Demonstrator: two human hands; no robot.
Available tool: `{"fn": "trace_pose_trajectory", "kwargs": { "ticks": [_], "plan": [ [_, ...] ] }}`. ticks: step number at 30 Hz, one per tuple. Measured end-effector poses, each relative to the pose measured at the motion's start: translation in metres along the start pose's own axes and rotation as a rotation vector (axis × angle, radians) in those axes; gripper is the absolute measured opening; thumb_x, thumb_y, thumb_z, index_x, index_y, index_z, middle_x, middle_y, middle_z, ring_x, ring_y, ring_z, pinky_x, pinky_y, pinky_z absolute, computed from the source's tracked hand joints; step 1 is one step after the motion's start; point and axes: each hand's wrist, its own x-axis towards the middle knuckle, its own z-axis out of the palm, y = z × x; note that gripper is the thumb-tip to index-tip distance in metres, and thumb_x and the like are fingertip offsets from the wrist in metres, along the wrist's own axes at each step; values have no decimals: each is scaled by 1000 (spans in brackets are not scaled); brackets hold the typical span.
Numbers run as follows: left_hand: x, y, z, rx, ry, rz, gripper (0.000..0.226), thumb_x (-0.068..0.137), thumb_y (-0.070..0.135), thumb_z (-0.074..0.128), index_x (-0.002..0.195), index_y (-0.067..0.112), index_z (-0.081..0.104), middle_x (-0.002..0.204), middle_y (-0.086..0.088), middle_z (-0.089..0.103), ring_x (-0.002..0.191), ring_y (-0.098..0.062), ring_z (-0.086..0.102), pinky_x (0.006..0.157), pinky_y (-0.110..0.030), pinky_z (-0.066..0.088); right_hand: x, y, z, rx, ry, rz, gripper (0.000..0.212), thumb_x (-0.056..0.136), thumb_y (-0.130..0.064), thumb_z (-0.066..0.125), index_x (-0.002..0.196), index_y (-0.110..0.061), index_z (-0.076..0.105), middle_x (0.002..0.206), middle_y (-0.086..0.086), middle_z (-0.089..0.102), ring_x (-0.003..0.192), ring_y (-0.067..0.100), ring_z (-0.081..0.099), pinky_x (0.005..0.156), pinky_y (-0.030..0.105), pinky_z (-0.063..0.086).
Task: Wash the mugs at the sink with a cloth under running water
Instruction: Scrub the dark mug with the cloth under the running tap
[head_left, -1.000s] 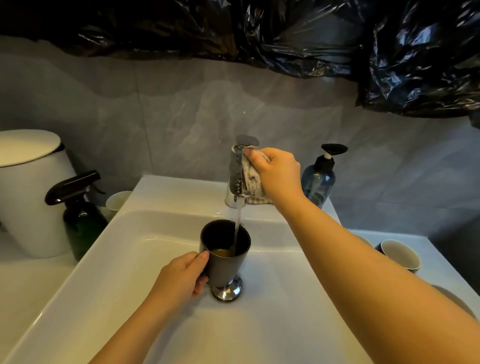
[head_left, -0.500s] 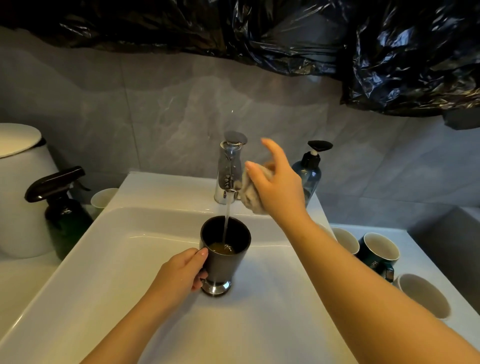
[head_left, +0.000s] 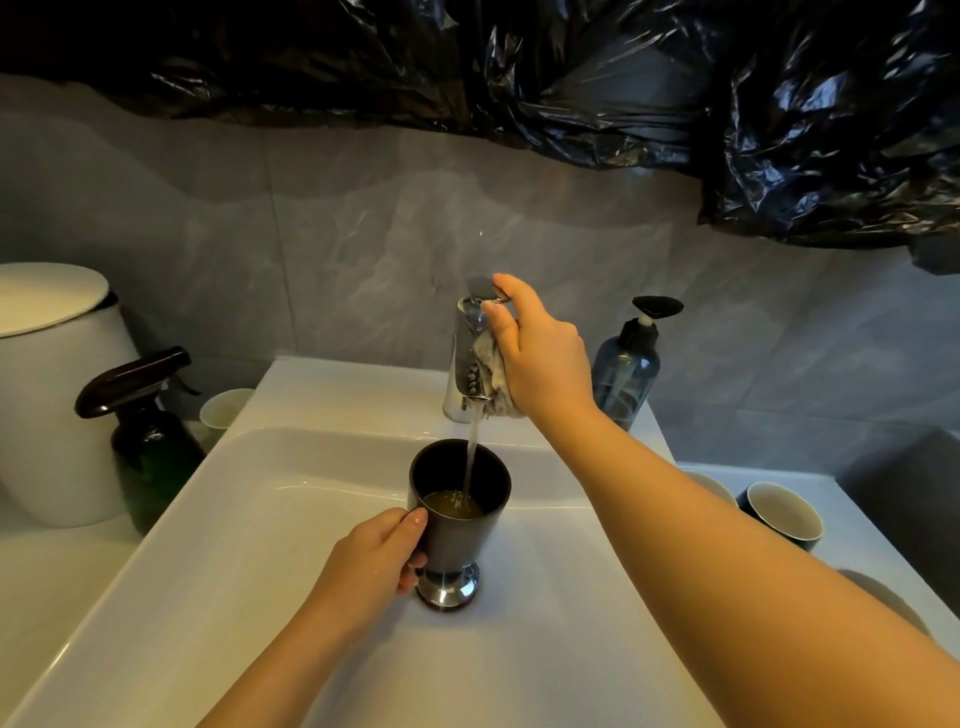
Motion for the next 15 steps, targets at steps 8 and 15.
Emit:
{"fn": "trace_pose_trajectory", "kwargs": {
  "ticks": [8,15],
  "plan": [
    [0,0,2,24,-7,-6,35,99,27,41,71,9,51,69,-8,59,61,-18,48,63,-27,44,-1,-6,-5,5,11,32,44,97,-47,34,138,-31,38,111,8,65,102,31,60,85,47,51],
    [-3,-4,-4,134,-16,32,34,97,26,46,74,2,56,71,-8,58,64,-17,50,70,-31,43,-60,38,10,310,112,407,48,95,-45,44,138,-27,32,121,3,57,107,21,57,88,38,50]
  ]
}}
